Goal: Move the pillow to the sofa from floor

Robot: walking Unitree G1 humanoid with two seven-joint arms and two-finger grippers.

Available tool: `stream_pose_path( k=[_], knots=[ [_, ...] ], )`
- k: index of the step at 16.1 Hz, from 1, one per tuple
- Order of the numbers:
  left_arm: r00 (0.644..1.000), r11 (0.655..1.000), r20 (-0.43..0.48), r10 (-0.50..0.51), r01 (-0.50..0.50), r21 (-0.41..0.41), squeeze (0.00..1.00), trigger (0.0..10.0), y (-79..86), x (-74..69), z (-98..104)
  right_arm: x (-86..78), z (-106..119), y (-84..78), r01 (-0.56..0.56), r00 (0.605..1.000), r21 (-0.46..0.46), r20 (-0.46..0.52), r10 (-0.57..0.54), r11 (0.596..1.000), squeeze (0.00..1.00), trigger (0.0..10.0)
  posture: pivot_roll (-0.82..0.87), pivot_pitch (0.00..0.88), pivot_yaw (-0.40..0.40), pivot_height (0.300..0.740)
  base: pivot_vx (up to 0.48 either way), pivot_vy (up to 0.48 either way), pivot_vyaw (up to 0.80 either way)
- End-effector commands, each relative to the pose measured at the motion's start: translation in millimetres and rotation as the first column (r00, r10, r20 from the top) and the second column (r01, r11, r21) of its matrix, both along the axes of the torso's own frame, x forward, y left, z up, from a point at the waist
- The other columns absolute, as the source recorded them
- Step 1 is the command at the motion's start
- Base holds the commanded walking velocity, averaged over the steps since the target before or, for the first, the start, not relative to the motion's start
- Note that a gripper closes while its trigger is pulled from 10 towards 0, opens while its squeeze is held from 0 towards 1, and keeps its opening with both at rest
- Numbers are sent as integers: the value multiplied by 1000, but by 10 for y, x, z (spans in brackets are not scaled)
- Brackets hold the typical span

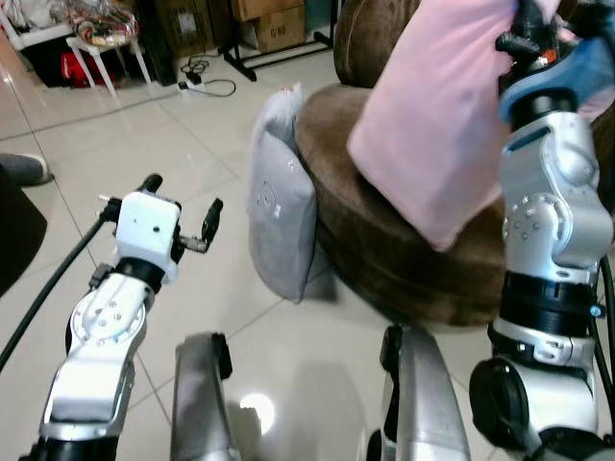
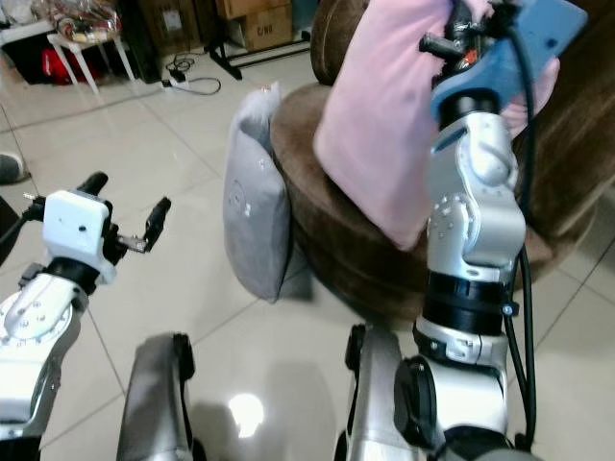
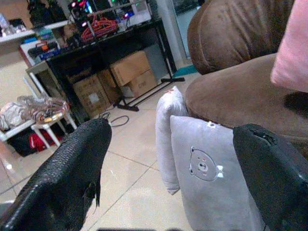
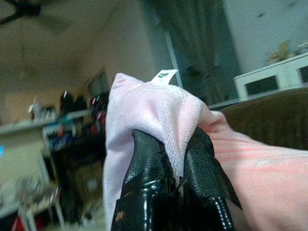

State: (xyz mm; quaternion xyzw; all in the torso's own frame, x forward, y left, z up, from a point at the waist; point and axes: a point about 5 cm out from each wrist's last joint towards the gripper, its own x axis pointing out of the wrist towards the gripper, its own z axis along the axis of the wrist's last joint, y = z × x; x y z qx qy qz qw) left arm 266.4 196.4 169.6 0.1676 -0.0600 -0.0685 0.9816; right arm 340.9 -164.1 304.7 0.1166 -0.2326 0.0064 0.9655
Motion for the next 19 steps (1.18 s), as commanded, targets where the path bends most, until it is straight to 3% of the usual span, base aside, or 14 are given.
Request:
stream_pose_path(
  k=[1, 2, 3, 5, 7, 10, 12, 14, 19],
  knots=[
    [1000, 1000, 1, 4, -4, 13, 0, 10000, -22, -12, 17, 2, -63, 151, -47, 999, -40, -15, 46, 998, 0, 10000, -130, 0, -19, 497, 0, 0, 0],
    [1000, 1000, 2, 5, -5, 15, 0, 10000, -32, -13, 21, 25, -202, 202, -50, 997, -50, -56, 47, 997, 0, 10000, -124, 0, -23, 507, 0, 0, 0],
    [1000, 1000, 0, 21, -21, 24, 0, 10000, -14, -27, 16, 57, -480, 319, -67, 987, -109, -152, 50, 992, 0, 10000, -94, 0, -41, 517, 0, 0, 0],
    [999, 999, -14, 45, -45, 23, 0, 10000, 40, -67, 1, 69, -964, 469, -104, 934, -141, -354, 48, 984, 0, 10000, -86, 0, -40, 537, 0, 0, 0],
    [997, 998, -42, 61, -60, 19, 0, 10000, 74, -76, -41, 42, -1192, 528, -132, 891, -130, -450, 60, 983, 0, 10000, -105, 0, -17, 551, 0, 0, 0],
    [993, 998, -99, 66, -66, 5, 0, 10000, 91, -63, -142, -20, -1285, 503, -124, 880, -112, -471, 57, 986, 0, 10000, -133, 0, -1, 581, 0, 0, 0],
    [986, 995, -147, 75, -83, -52, 0, 10000, 68, -48, -193, -71, -1335, 388, -93, 871, -87, -491, 39, 992, 0, 10000, -138, 0, -5, 601, 0, 0, 0],
    [988, 996, -120, 92, -92, 8, 0, 10000, 52, -76, -196, -155, -1380, 308, -89, 871, -92, -491, 33, 992, 0, 10000, -129, 0, -11, 625, 0, 0, 0],
    [993, 996, -78, 88, -87, 19, 0, 10000, 38, -84, -136, -258, -1403, 300, -118, 875, -43, -477, 83, 992, 0, 10000, -122, 0, -11, 674, 0, 0, 0]
  ],
)
